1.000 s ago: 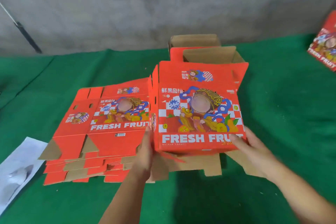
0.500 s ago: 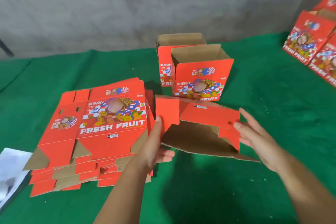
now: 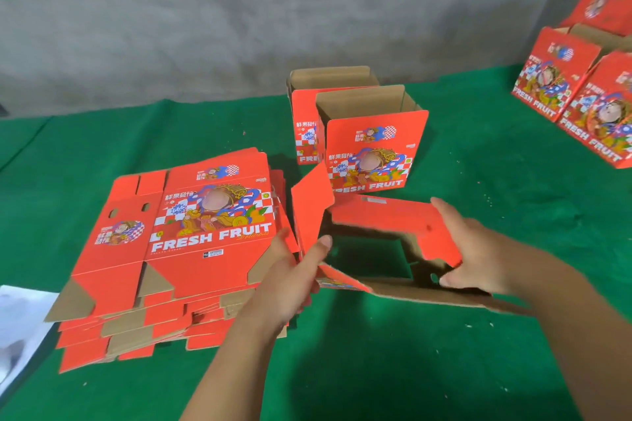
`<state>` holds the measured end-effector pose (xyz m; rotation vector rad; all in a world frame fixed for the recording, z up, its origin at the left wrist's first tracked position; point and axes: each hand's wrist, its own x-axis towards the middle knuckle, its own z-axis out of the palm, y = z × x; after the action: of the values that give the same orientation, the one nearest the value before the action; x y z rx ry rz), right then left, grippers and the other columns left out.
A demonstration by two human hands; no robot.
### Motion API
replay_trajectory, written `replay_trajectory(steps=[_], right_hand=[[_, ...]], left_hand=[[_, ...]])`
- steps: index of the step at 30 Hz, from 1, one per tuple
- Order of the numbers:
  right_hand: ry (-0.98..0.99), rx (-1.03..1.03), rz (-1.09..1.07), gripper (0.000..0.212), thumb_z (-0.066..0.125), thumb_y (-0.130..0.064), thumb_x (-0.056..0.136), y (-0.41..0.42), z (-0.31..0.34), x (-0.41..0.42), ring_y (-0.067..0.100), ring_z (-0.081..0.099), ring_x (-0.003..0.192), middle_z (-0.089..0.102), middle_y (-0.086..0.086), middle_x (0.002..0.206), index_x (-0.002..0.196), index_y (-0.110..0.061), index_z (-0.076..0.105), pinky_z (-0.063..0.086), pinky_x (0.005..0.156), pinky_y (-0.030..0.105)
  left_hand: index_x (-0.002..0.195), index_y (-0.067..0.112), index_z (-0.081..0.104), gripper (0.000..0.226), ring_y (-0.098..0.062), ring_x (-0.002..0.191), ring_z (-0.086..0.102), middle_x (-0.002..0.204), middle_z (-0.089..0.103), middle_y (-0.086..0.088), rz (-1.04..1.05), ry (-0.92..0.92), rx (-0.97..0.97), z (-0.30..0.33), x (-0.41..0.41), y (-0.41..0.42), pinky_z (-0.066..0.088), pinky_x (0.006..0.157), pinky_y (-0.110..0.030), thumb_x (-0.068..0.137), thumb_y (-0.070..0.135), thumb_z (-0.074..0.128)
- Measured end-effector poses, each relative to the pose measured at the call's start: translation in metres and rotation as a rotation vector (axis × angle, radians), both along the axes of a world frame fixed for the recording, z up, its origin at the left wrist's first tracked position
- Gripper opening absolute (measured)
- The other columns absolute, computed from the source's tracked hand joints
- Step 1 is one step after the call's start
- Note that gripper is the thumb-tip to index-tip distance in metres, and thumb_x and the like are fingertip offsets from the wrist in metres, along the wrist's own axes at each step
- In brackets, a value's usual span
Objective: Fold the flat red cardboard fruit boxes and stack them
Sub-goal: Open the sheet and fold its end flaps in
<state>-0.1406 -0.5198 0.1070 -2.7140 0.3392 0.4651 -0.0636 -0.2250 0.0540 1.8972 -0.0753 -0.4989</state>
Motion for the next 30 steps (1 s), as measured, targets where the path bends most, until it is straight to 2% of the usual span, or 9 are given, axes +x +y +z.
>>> replay_trajectory(steps=[4,8,11,15,19,24,26,28,30], right_hand=[[-0.136,-0.061,-0.04,0.103,0.068,-0.03,0.088,0.011,-0.013,0.006,0.014,0.063,0.076,0.061,0.004,0.105,0.16,-0.043,-0.004,0.048,0.07,0.031],[-0.481,0.513,-0.418,0.052,0.062,-0.009,0.087,-0.007,-0.012,0.006,-0.004,0.069,0.084,0.073,-0.023,0.103,0.134,-0.029,0.059,0.051,0.065,0.016],[-0.502,0.622,-0.62,0.032,0.057,0.003,0.094,-0.018,-0.018,0.003,0.022,0.07,0.098,0.075,0.0,0.104,0.113,-0.021,0.065,0.056,0.074,0.034],[-0.491,0.679,-0.767,0.029,0.064,-0.01,0.096,-0.022,-0.03,0.004,0.023,0.069,0.097,0.073,0.005,0.113,0.123,-0.021,0.064,0.059,0.074,0.041],[-0.551,0.491,-0.731,0.045,0.073,-0.014,0.09,-0.019,-0.022,0.006,0.031,0.064,0.105,0.066,0.002,0.108,0.127,-0.018,0.047,0.054,0.091,0.047],[-0.89,-0.306,-0.157,0.057,0.083,-0.027,0.074,0.016,0.002,-0.003,0.035,0.045,0.1,0.046,0.016,0.113,0.118,-0.016,0.048,0.037,0.088,0.05],[-0.706,-0.148,0.219,0.035,0.067,-0.053,0.081,0.031,0.015,-0.002,0.021,0.052,0.093,0.058,-0.008,0.1,0.109,-0.034,0.056,0.047,0.082,0.046],[-0.219,0.012,0.32,0.054,0.049,-0.077,0.082,0.037,0.02,0.003,-0.004,0.052,0.121,0.055,-0.039,0.122,0.13,-0.054,0.05,0.045,0.101,0.026],[0.047,0.062,0.251,0.087,0.051,-0.081,0.083,0.03,0.012,0.013,-0.015,0.006,0.149,0.003,-0.045,0.158,0.154,-0.062,0.004,0.015,0.12,0.018]], left_hand=[[0.101,0.024,0.06,0.05,-0.006,0.06,0.066,0.073,0.069,-0.002,0.133,-0.162,0.107,-0.012,0.006,0.008,0.054,0.069,-0.035,0.105,0.062,0.028],[0.098,0.029,0.061,0.074,-0.012,0.087,0.067,0.086,0.069,0.009,0.13,-0.131,0.133,-0.008,0.012,0.024,0.047,0.084,-0.04,0.083,0.094,0.028],[0.121,0.043,0.037,0.086,-0.006,0.108,0.06,0.113,0.058,0.016,0.093,-0.08,-0.025,-0.002,0.01,0.024,0.045,0.091,-0.032,0.057,0.095,0.062],[0.157,0.047,-0.015,0.131,-0.031,0.124,0.055,0.142,0.038,-0.006,-0.173,-0.204,0.427,-0.004,0.012,0.014,0.044,0.109,-0.048,0.071,0.063,0.082],[0.15,0.039,0.031,0.052,-0.034,0.113,0.065,0.123,0.068,-0.006,-0.033,-0.267,0.303,-0.007,0.023,0.008,0.052,0.1,-0.051,0.1,0.038,0.043],[0.12,0.043,0.055,0.04,-0.03,0.107,0.067,0.107,0.072,0.001,0.062,-0.099,0.133,-0.007,0.038,0.017,0.052,0.101,-0.05,0.084,0.047,0.039],[0.122,0.045,0.053,0.042,-0.03,0.105,0.066,0.107,0.072,0.002,0.05,-0.11,0.146,-0.005,0.044,0.017,0.052,0.1,-0.049,0.083,0.047,0.039],[0.121,0.04,0.057,0.041,-0.025,0.102,0.066,0.102,0.071,0.005,-0.009,-0.088,0.152,-0.005,0.051,0.017,0.052,0.1,-0.046,0.083,0.046,0.04],[0.111,0.042,0.061,0.031,-0.013,0.095,0.065,0.093,0.071,0.019,-0.109,-0.03,0.168,-0.004,0.054,0.018,0.052,0.09,-0.035,0.086,0.049,0.043]])
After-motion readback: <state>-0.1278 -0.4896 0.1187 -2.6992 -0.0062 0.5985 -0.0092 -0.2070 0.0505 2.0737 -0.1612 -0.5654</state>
